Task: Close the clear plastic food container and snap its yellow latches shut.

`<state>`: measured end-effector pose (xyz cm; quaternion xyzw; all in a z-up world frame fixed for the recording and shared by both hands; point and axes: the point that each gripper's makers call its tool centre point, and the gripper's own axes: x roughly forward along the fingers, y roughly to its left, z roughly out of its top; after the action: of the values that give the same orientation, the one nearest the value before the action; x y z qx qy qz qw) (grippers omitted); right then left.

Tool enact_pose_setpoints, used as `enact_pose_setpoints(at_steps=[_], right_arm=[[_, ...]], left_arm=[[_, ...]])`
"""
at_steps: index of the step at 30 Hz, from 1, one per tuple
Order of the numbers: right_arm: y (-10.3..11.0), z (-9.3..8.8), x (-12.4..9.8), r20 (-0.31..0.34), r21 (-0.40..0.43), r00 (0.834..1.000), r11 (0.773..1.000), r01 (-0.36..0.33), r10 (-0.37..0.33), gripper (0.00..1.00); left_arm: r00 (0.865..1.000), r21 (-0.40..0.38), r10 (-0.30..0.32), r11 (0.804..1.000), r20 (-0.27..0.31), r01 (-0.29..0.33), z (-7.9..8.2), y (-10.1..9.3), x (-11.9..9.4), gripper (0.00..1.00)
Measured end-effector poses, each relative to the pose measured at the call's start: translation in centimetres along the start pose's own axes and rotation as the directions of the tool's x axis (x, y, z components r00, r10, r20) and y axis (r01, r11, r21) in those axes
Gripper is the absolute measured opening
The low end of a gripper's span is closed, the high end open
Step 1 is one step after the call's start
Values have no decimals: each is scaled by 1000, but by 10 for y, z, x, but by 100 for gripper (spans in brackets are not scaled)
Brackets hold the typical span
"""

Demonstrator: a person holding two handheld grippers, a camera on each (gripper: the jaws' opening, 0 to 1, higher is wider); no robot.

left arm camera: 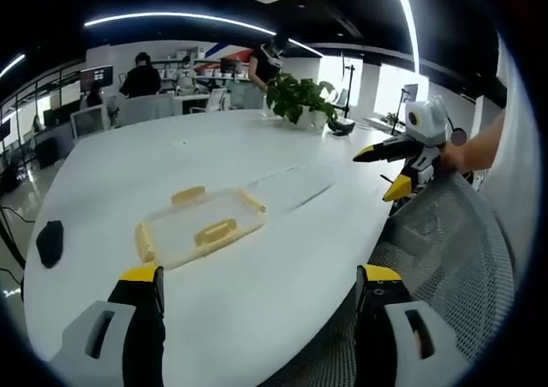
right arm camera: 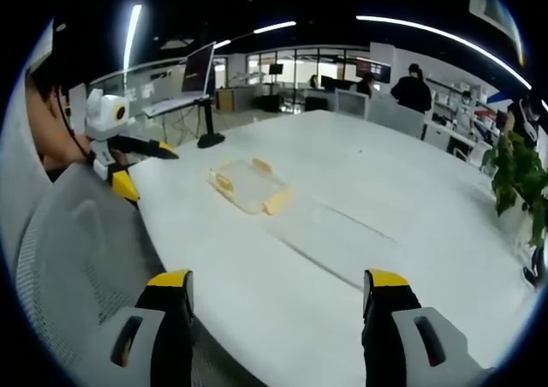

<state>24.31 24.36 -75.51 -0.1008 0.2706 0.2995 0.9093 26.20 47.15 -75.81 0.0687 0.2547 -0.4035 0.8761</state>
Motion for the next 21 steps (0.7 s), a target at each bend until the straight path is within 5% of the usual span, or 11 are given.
enact_pose_setpoints(at_steps=[21], right_arm=[[1, -3, 2, -16, -2, 1000, 1000, -10, 10, 81]], left_arm=[[1000, -1, -4, 1000, -19, 4, -3, -1, 2, 93]])
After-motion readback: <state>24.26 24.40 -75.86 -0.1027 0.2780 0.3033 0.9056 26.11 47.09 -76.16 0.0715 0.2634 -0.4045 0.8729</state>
